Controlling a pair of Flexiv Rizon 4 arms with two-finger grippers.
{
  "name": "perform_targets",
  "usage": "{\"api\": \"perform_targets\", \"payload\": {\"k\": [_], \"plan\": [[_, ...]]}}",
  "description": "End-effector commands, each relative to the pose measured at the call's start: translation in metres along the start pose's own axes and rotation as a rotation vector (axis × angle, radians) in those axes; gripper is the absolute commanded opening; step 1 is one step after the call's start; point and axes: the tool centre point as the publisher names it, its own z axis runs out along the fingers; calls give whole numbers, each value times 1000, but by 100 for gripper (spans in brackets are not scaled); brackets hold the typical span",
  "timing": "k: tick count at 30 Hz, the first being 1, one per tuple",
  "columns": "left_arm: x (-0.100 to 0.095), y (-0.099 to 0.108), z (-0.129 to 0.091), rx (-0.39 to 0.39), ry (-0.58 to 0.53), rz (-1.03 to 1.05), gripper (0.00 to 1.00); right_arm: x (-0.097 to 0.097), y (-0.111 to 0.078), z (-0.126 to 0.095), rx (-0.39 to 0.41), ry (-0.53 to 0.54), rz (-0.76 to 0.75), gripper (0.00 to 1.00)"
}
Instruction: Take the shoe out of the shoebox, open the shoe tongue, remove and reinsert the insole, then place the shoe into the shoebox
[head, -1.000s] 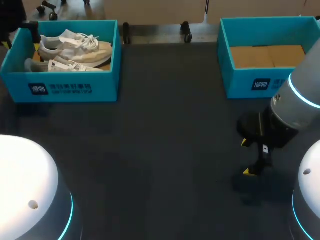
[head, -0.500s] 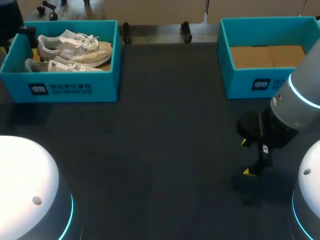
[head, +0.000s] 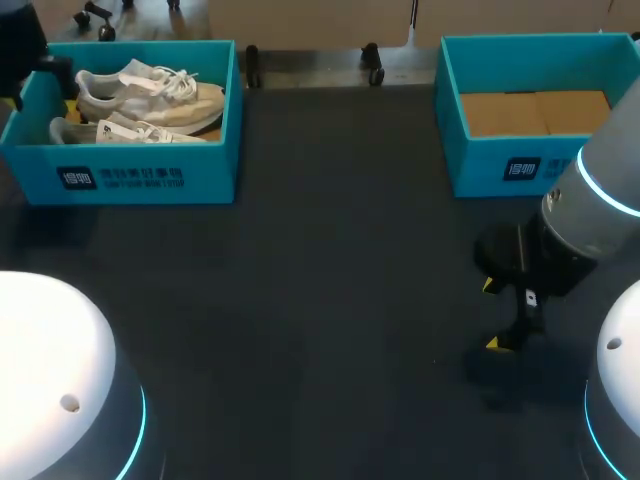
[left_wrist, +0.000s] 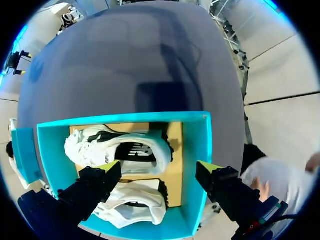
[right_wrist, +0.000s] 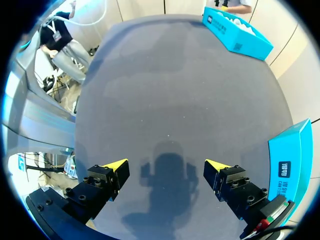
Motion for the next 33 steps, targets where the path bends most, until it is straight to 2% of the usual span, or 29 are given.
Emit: {"api": "perform_targets", "payload": {"k": [1, 7, 33], "plan": [[-3, 7, 8, 11, 4, -1, 100, 1, 0, 1, 0, -2, -1, 100], [-6, 11, 20, 28, 20, -10, 100, 1, 0, 1, 0, -2, -1, 100], [5, 15, 54, 78, 7, -20, 96, 1, 0, 1, 0, -2, -1, 100]]}}
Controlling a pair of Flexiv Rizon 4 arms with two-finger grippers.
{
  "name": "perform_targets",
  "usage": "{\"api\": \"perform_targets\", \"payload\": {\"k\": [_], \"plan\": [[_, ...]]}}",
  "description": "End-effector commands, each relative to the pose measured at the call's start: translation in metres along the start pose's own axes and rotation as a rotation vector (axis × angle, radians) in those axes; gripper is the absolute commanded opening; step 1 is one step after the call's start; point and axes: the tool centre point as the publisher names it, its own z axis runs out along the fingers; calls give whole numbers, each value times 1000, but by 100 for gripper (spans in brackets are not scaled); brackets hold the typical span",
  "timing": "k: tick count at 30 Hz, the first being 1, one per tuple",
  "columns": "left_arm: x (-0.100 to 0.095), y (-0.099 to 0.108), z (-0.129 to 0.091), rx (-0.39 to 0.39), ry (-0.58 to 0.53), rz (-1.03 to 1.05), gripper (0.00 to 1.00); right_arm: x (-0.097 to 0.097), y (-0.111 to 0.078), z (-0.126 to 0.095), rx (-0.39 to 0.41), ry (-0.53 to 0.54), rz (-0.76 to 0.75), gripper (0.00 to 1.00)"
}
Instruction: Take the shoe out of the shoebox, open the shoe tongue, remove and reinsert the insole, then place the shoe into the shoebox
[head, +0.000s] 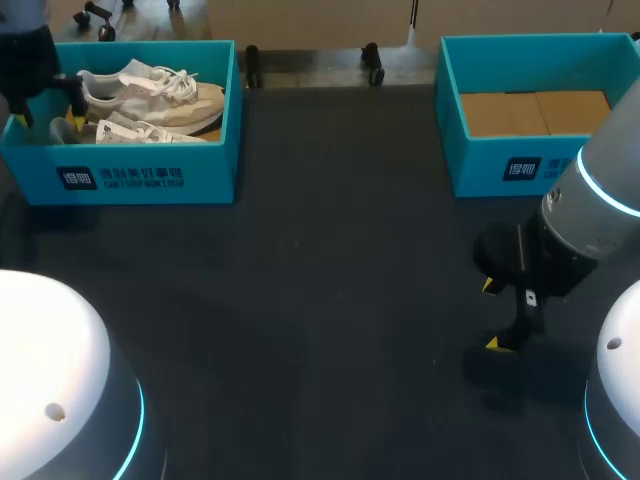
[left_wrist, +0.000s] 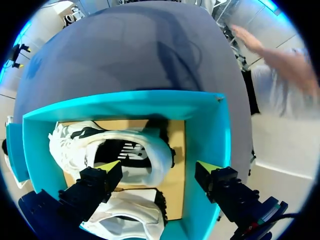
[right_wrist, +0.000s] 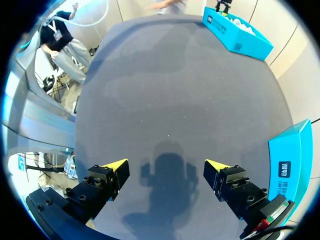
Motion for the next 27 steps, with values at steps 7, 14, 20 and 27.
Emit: {"api": "perform_targets", "payload": {"k": [7, 14, 20, 27], "plan": [[-3, 6, 16, 6, 6, -13, 94, 1, 0, 1, 0, -2, -1, 100], [-4, 3, 25, 9, -1, -15, 93, 1, 0, 1, 0, -2, -1, 100], [-4, -2, 30, 2, 6, -19, 93, 1, 0, 1, 0, -2, -1, 100], [-2, -7, 33, -3, -2, -31, 93, 1, 0, 1, 0, -2, -1, 100]]}}
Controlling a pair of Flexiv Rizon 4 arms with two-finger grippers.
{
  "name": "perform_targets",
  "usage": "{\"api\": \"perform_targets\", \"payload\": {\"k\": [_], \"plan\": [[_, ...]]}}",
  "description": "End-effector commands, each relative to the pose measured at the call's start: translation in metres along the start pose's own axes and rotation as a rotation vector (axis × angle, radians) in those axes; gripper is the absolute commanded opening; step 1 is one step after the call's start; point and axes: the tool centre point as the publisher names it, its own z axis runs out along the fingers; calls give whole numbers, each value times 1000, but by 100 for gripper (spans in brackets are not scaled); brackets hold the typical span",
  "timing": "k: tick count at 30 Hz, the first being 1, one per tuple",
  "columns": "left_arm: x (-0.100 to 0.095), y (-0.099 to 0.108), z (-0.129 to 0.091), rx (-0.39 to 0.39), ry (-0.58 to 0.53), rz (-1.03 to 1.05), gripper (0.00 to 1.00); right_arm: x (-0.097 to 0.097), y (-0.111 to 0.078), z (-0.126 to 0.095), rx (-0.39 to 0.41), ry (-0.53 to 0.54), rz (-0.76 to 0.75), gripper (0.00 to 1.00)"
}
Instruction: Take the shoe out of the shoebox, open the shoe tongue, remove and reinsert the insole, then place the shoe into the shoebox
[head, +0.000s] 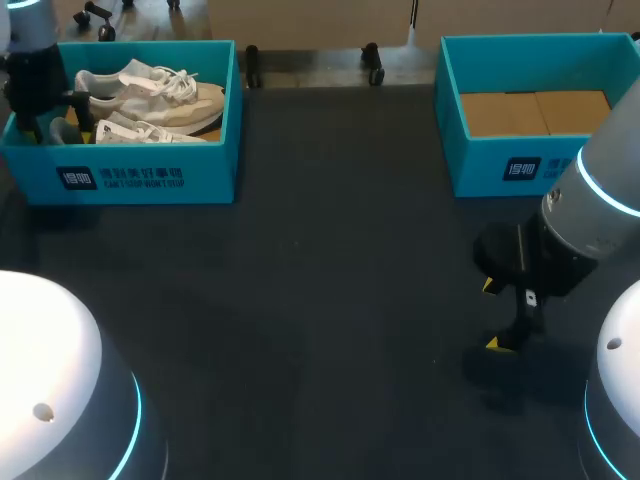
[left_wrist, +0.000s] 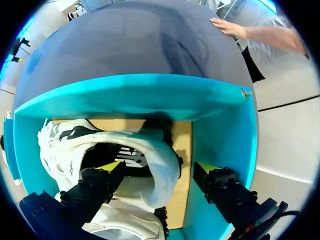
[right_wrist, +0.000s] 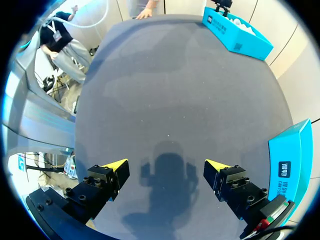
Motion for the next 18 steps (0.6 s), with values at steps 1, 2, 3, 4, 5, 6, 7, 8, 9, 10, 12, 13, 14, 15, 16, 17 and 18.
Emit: {"api": "perform_targets", "payload": {"k": [1, 2, 3, 4, 5, 6, 7, 8, 9, 10, 12, 13, 14, 15, 16, 17, 18], "plan": [[3, -7, 2, -17, -10, -2, 93, 1, 0, 1, 0, -2, -1, 100], [3, -7, 2, -17, -11, -2, 93, 1, 0, 1, 0, -2, -1, 100], [3, -8, 4, -21, -12, -6, 94, 1, 0, 1, 0, -2, -1, 100], [3, -8, 5, -23, -11, -7, 94, 1, 0, 1, 0, -2, -1, 100], [3, -8, 6, -25, -11, -8, 94, 1, 0, 1, 0, -2, -1, 100], [3, -8, 7, -27, -14, -11, 94, 1, 0, 1, 0, -2, -1, 100], [3, -8, 8, -29, -24, -12, 94, 1, 0, 1, 0, -2, -1, 100], [3, -8, 10, -28, -28, -13, 93, 1, 0, 1, 0, -2, -1, 100], [3, -7, 11, -26, -29, -17, 93, 1, 0, 1, 0, -2, -1, 100], [3, -7, 12, -24, -30, -19, 93, 1, 0, 1, 0, -2, -1, 100], [2, -6, 15, -22, -33, -22, 93, 1, 0, 1, 0, -2, -1, 100], [2, -6, 16, -21, -32, -24, 92, 1, 0, 1, 0, -2, -1, 100], [1, -6, 16, -20, -32, -25, 91, 1, 0, 1, 0, -2, -1, 100], [1, -6, 17, -20, -31, -29, 89, 1, 0, 1, 0, -2, -1, 100], [1, -6, 17, -19, -31, -31, 88, 1, 0, 1, 0, -2, -1, 100], [1, -6, 17, -19, -32, -32, 85, 1, 0, 1, 0, -2, -1, 100], [1, -7, 17, -18, -33, -33, 84, 1, 0, 1, 0, -2, -1, 100]]}}
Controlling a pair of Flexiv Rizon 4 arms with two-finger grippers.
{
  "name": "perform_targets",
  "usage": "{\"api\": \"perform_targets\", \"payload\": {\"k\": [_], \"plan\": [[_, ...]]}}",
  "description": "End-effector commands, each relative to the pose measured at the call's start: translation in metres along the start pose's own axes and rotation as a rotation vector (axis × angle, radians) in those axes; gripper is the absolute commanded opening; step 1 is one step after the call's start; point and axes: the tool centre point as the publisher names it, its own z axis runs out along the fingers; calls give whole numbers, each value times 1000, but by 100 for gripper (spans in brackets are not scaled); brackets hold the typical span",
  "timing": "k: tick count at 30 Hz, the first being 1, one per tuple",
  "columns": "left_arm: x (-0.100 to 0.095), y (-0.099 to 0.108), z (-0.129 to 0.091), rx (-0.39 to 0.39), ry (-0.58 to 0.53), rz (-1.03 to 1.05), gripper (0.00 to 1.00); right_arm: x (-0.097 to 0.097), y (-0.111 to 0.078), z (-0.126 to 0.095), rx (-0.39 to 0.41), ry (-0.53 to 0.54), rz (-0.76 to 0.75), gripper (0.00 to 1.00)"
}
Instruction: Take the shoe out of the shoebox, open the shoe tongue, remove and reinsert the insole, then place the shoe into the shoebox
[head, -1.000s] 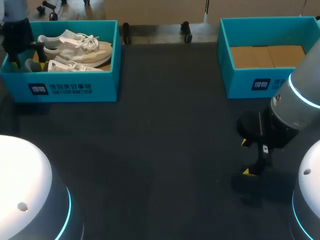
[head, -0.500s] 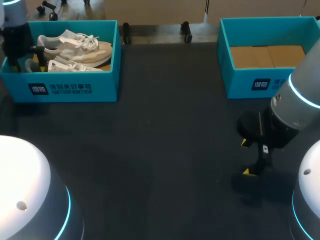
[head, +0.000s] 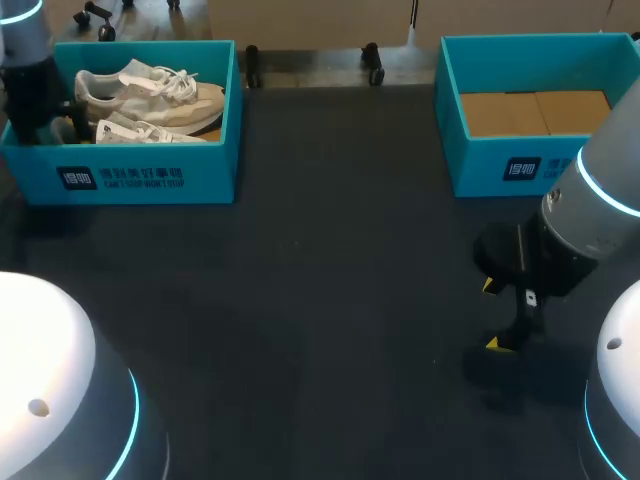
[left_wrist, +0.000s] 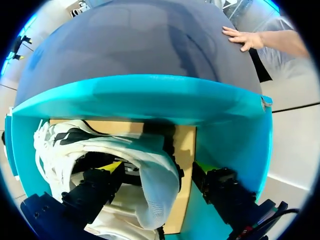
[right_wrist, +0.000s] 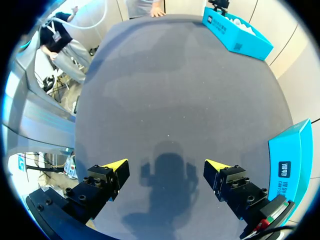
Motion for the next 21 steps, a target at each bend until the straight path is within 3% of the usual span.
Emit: {"api": "perform_targets", "payload": {"k": [1, 9, 14, 17, 21], "plan": [[0, 0, 1, 1, -1, 0, 84, 1, 0, 1, 0, -2, -1, 100], [1, -2, 7, 12, -7, 0, 81, 1, 0, 1, 0, -2, -1, 100], [2, -3, 9, 17, -7, -6, 71, 1, 0, 1, 0, -2, -1, 100], [4, -3, 9, 17, -11, -5, 71, 1, 0, 1, 0, -2, -1, 100], [5, -2, 11, 19, -9, -5, 61, 1, 0, 1, 0, -2, -1, 100]]}}
